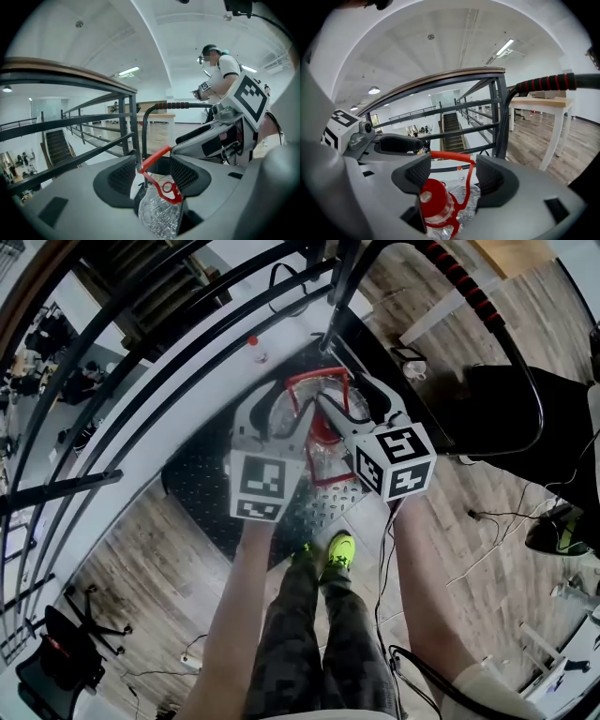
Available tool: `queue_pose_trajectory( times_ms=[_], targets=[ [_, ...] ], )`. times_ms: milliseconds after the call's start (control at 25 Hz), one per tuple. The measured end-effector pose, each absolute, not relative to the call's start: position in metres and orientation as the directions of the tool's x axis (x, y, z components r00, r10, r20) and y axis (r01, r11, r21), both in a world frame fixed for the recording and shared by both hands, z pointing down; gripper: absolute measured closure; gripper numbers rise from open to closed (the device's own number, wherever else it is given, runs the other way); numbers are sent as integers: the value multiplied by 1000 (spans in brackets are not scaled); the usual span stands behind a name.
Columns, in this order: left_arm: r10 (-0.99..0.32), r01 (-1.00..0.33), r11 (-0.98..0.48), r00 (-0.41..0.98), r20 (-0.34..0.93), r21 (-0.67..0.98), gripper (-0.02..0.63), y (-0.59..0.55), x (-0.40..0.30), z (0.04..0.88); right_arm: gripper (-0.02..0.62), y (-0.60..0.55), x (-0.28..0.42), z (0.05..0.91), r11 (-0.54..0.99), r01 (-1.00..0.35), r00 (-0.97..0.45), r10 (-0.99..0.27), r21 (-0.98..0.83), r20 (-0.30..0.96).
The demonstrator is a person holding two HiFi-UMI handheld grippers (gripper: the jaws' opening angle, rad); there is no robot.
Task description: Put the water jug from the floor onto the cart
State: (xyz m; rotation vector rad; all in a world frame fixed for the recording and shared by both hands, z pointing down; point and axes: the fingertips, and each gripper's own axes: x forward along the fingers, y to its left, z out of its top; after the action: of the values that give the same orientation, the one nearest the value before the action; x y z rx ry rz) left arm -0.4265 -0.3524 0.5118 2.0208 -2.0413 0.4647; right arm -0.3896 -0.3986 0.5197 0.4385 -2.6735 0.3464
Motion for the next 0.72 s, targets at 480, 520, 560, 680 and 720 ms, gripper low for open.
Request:
queue_pose_trajectory(
  times_ms=[480,520,560,680,720],
  targets=[
    [-934,-997,-51,26,356,-62,415,-337,-420,452,377,-367,-384,448,939,-334,-898,-290,-83,330],
    [-935,-996,-63,35,353,-68,453,-336,-416,446,435,-364,-383,442,942,-326,-906,-285,-86,312],
    [-937,-994,-76,43,347,-82,527,-335,-412,439,489,-360,-383,435,944,-319,-913,-281,-86,297],
    [-941,-986,-123,79,330,-113,591,-330,-396,419,534,-346,-383,418,948,-300,-928,-265,-102,263],
    [-940,-985,-134,90,329,-112,592,-331,-393,414,542,-344,-383,413,948,-299,-930,-264,-108,254]
  ],
)
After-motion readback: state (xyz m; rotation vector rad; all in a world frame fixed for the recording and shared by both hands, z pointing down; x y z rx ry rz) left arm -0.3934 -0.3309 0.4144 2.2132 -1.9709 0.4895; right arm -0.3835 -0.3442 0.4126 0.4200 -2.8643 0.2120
